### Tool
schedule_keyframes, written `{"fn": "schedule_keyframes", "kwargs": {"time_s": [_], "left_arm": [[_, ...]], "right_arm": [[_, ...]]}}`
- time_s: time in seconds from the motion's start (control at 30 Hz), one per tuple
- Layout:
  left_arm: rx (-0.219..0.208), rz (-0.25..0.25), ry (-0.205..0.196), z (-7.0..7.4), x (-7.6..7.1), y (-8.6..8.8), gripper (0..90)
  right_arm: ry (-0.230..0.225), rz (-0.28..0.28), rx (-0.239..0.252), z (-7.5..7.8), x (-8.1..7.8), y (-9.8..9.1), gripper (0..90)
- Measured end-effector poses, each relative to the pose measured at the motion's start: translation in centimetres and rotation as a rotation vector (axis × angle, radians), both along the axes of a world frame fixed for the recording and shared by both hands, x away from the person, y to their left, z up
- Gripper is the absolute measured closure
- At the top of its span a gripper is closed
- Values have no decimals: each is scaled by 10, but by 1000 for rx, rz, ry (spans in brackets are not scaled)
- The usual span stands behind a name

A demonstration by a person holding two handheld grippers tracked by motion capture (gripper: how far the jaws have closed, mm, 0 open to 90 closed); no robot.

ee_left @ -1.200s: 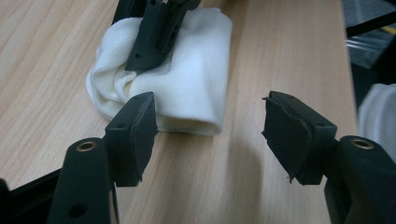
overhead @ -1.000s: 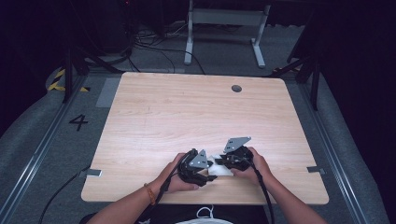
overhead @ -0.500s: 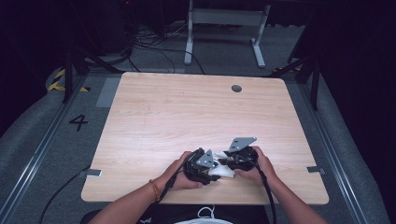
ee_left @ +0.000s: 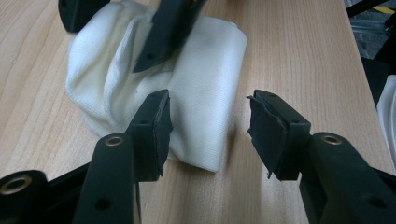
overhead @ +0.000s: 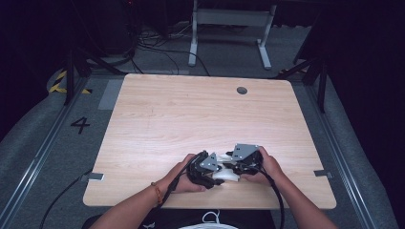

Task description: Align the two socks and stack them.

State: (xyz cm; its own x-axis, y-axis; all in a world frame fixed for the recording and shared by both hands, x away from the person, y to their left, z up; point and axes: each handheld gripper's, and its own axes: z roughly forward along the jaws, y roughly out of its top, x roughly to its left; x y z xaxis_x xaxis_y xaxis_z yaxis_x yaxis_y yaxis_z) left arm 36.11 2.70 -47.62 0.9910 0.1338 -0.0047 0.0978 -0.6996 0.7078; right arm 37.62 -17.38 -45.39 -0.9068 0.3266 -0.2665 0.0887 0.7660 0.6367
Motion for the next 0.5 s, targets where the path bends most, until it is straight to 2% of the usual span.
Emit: {"fn": "schedule_keyframes", "kwargs": {"time_s": [0.03,0.1,0.13,0.2,0.23,0.27,0.3,0.33,0.37,0.47,0.5], "left_arm": [[1,-6,-1,0,0,0,477],[5,-9,-6,0,0,1,477],[9,-11,-5,1,0,1,476],[17,-22,-11,1,0,1,465],[17,-22,-11,1,0,1,464],[22,-20,-19,1,-1,1,464],[25,-21,-18,1,-1,1,462],[25,-21,-18,1,-1,1,460],[27,-23,-19,1,-1,1,456],[27,-20,-9,2,-1,2,439],[28,-15,-16,2,-1,2,428]], "right_arm": [[20,5,12,-2,4,0,727],[27,5,10,-2,6,-1,758],[51,1,20,-2,9,-2,775],[109,-28,62,-3,15,-6,788],[109,-28,62,-3,15,-6,788],[135,-51,85,-3,18,-8,761],[137,-70,94,-3,19,-8,723],[137,-70,94,-3,19,-8,723],[124,-108,125,0,20,-11,711],[116,-118,142,2,20,-15,728],[111,-118,149,3,20,-17,762]]}}
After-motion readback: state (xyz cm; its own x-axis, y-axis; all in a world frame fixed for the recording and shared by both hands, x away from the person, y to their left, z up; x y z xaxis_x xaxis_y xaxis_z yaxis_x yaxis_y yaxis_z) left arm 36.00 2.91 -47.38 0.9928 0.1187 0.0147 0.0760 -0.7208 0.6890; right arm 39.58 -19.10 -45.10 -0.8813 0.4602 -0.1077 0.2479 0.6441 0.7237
